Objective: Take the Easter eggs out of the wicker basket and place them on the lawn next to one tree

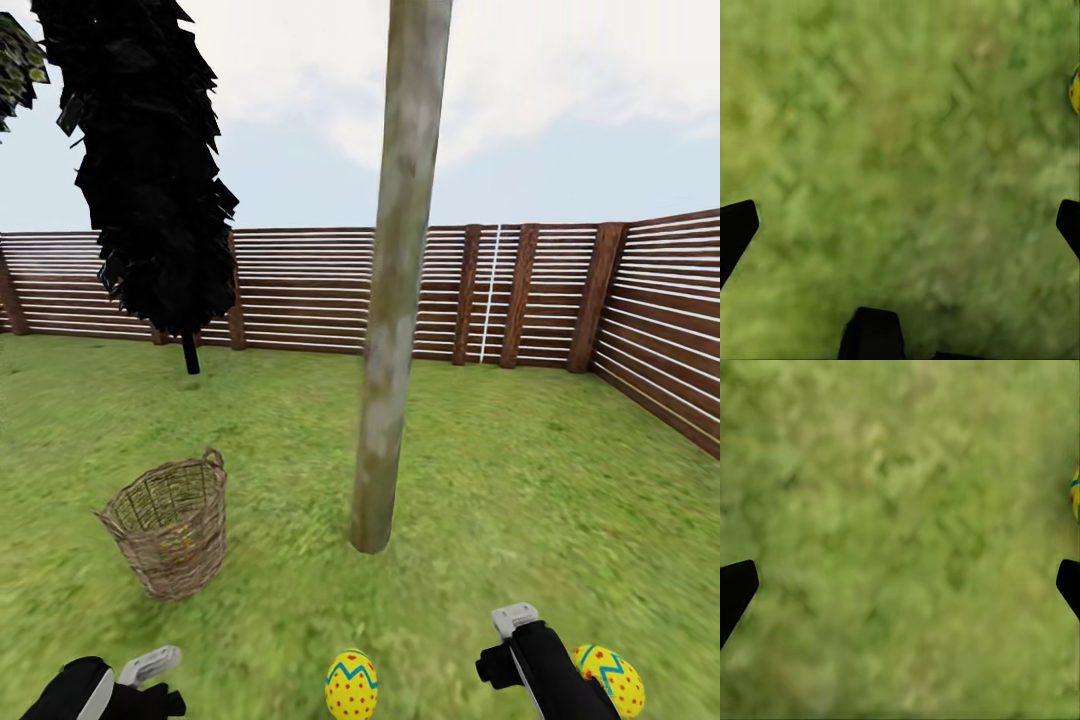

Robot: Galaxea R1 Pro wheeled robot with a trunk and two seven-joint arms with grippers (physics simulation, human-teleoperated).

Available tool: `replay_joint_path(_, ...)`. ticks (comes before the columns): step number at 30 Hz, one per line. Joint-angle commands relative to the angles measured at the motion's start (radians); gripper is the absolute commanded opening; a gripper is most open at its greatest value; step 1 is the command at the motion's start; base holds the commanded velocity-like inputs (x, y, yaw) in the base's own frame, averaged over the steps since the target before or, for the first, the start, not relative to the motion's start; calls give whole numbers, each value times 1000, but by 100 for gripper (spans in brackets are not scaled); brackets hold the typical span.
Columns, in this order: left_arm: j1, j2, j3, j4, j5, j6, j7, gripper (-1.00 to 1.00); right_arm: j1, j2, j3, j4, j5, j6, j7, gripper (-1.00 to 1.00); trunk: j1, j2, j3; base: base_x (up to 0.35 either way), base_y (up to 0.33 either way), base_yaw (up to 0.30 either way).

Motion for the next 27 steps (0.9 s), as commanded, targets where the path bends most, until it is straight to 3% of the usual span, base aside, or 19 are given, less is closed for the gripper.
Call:
replay_joint_path(1,0,0,3,0,1,4,-3,100,0,1,-3,-2,10,4,9,100,-4,7,2,0,336,0)
replay_joint_path(27,0,-15,3,1,-3,4,1,100,0,1,-2,-3,10,4,9,100,-104,189,84,0,336,-13)
